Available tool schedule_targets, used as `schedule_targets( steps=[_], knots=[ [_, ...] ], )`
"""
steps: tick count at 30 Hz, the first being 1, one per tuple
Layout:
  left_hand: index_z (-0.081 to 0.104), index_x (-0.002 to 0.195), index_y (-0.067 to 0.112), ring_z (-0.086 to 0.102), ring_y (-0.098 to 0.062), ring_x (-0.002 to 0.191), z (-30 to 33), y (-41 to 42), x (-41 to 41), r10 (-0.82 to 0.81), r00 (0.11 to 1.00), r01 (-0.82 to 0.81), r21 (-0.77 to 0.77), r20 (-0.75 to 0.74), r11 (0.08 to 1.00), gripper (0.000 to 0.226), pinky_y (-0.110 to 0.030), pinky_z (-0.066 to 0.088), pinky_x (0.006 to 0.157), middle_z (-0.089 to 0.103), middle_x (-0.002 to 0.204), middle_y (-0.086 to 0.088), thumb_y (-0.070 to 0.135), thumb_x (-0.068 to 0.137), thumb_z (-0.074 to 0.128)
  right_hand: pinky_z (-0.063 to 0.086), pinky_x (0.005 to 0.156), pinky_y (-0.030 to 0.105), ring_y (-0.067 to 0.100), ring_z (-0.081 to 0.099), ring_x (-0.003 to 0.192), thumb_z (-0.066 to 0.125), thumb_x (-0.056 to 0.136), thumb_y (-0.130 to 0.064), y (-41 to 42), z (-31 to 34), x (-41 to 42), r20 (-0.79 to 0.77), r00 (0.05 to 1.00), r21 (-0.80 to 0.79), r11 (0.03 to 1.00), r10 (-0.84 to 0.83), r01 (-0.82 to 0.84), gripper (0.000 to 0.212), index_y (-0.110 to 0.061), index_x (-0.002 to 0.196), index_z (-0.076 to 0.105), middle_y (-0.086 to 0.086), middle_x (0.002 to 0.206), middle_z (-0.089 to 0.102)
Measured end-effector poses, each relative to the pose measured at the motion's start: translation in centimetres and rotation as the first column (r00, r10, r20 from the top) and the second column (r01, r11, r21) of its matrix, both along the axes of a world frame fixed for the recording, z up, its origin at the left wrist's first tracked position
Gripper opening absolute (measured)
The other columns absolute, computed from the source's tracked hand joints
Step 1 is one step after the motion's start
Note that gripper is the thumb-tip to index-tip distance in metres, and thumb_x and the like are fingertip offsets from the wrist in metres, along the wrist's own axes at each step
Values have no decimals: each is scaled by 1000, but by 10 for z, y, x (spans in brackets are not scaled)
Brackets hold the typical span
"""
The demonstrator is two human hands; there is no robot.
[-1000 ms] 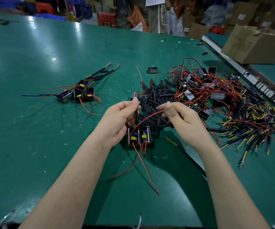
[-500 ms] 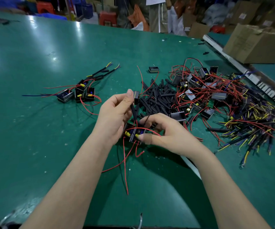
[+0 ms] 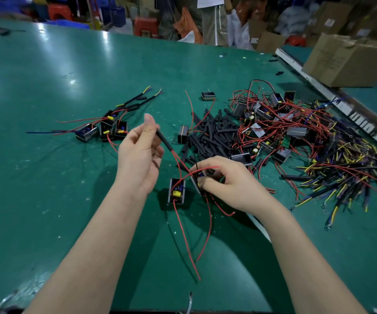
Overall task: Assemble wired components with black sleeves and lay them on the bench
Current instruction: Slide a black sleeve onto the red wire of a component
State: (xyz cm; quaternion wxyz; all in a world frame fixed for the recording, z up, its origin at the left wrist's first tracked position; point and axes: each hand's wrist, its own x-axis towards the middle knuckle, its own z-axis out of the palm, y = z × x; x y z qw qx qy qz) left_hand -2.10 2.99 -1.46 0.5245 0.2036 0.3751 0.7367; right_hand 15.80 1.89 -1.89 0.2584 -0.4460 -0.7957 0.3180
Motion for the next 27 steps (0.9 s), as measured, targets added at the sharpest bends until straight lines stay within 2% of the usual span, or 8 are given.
schedule_targets(
  steps=[4,9,14,17,21,23,25,27],
  knots=[
    [55,77,22,53,-1,61,4,2,-10,87,982,-91,15,167,996,18,-13,38,51,63,66,11,34,91,59,47,83,33,21,58,84,65,84,-10,0,3,2,-47,998,14,999,-35,35,39,-48,90,61,5,99,63],
    [54,81,24,60,-2,68,7,1,-13,70,969,-97,103,236,990,17,-14,43,58,65,69,12,34,94,54,49,80,34,20,59,81,67,83,-10,5,2,8,-91,993,5,997,-81,82,38,-47,90,63,4,95,64],
    [56,82,25,64,-3,71,9,-2,-16,61,955,-109,153,290,982,17,-15,44,66,67,73,12,36,94,53,34,57,8,-2,48,56,64,86,-11,9,2,15,-176,971,-34,986,-165,162,28,-39,91,67,-25,66,58],
    [55,85,22,61,-5,65,11,-4,-15,-1,974,-40,176,228,984,18,-16,46,62,63,68,10,31,98,48,33,54,7,-4,47,54,63,87,-11,11,3,19,-206,952,-44,974,-227,223,23,-32,96,70,-31,60,54],
    [53,85,17,38,-6,47,9,-7,-4,-73,991,90,154,-115,984,19,-16,31,45,45,56,9,19,100,42,41,62,21,11,50,65,61,88,-11,14,4,22,-287,900,-90,945,-327,314,22,-30,94,70,-24,64,58],
    [56,83,22,36,-3,47,6,-10,5,-47,886,129,148,-462,981,13,-14,29,44,46,56,14,19,95,52,42,63,29,17,48,66,60,88,-10,15,7,24,-343,863,-108,928,-371,356,24,-32,90,69,-21,65,59],
    [61,84,29,44,3,56,0,-15,13,-16,634,230,168,-773,958,8,-11,35,54,52,66,15,28,84,68,39,58,30,16,44,59,59,88,-8,15,8,25,-397,823,-144,913,-406,381,26,-32,89,69,-18,64,58],
    [67,92,28,53,5,73,-6,-19,18,-9,355,375,133,-935,917,21,-10,40,68,58,82,13,34,75,77,39,51,25,11,43,51,59,88,-7,16,9,25,-422,797,-191,902,-432,387,25,-29,89,69,-17,62,58]
  ],
)
